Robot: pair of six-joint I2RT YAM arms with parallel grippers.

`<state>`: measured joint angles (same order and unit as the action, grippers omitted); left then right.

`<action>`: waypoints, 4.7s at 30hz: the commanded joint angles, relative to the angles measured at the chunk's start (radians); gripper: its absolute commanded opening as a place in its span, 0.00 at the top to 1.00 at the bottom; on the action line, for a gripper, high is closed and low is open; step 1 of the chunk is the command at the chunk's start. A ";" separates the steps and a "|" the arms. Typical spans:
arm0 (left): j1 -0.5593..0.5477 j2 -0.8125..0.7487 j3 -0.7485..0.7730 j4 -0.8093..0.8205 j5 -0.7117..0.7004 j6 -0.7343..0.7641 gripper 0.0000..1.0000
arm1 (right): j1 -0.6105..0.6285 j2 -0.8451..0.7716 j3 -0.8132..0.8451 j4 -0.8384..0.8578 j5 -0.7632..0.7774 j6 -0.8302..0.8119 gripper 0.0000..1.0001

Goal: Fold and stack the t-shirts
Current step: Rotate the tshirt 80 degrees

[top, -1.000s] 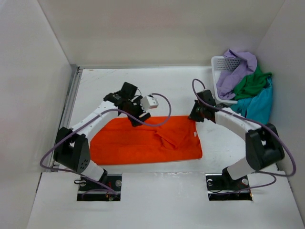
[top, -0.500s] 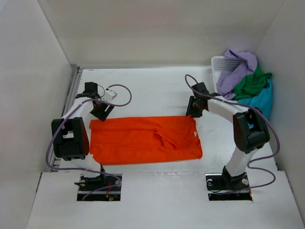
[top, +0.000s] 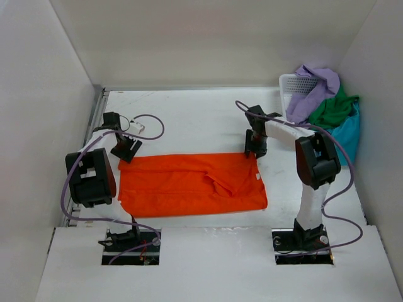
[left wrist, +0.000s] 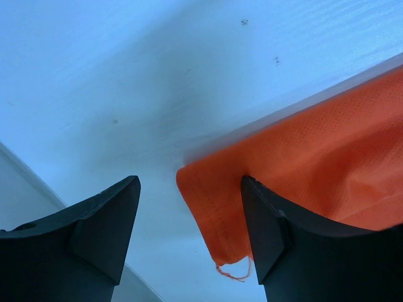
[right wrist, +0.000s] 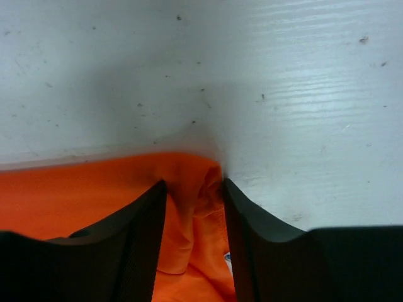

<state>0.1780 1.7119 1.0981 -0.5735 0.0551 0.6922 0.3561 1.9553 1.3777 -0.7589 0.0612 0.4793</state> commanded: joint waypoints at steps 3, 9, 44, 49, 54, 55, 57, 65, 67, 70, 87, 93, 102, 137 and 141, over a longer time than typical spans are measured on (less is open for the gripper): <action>0.001 -0.028 -0.029 0.031 0.005 0.000 0.36 | 0.016 0.036 0.060 -0.108 -0.047 -0.025 0.73; 0.021 -0.047 -0.052 0.032 -0.009 -0.016 0.36 | 0.011 0.093 0.148 -0.137 -0.049 -0.034 1.00; -0.025 -0.009 -0.012 -0.032 -0.055 -0.172 0.37 | -0.116 0.060 0.238 0.024 0.054 0.058 0.36; -0.027 -0.023 -0.032 -0.022 -0.052 -0.171 0.36 | -0.119 0.183 0.380 -0.060 -0.026 0.058 0.36; -0.019 -0.041 -0.035 -0.026 -0.054 -0.180 0.36 | -0.130 0.266 0.507 -0.161 -0.047 0.035 0.40; -0.018 -0.044 -0.035 -0.029 -0.054 -0.180 0.36 | -0.134 0.281 0.530 -0.181 -0.061 0.028 0.43; -0.018 -0.051 -0.037 -0.032 -0.055 -0.180 0.36 | -0.145 0.315 0.584 -0.232 -0.090 0.013 0.55; -0.015 -0.055 -0.020 -0.051 -0.049 -0.191 0.36 | -0.156 0.508 0.958 -0.315 -0.077 0.005 1.00; -0.018 -0.066 -0.020 -0.069 -0.038 -0.192 0.36 | -0.159 0.626 1.177 -0.336 -0.063 0.018 1.00; -0.059 -0.080 -0.020 -0.097 -0.012 -0.195 0.36 | -0.164 0.778 1.435 -0.286 -0.118 0.076 0.98; -0.196 -0.112 -0.139 -0.071 0.091 -0.257 0.37 | 0.020 -0.198 0.084 0.344 0.054 0.134 0.31; -0.216 -0.166 -0.195 -0.051 0.114 -0.272 0.36 | 0.304 -0.367 -0.299 0.440 0.011 0.338 0.31; -0.203 -0.193 -0.257 -0.008 0.134 -0.280 0.37 | 0.644 -0.326 -0.463 0.586 0.005 0.738 0.32; -0.516 -0.824 -0.274 -0.054 0.080 0.153 0.25 | 0.787 -0.666 -1.011 0.635 0.101 1.121 1.00; -0.726 -0.845 -0.319 -0.091 0.008 0.262 0.26 | 0.789 -0.905 -1.082 0.422 0.140 1.102 0.94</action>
<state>-0.4446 0.8799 0.8104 -0.6159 0.1135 0.7971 1.1450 1.1797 0.3405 -0.0757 0.1375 1.5940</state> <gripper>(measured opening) 0.749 0.040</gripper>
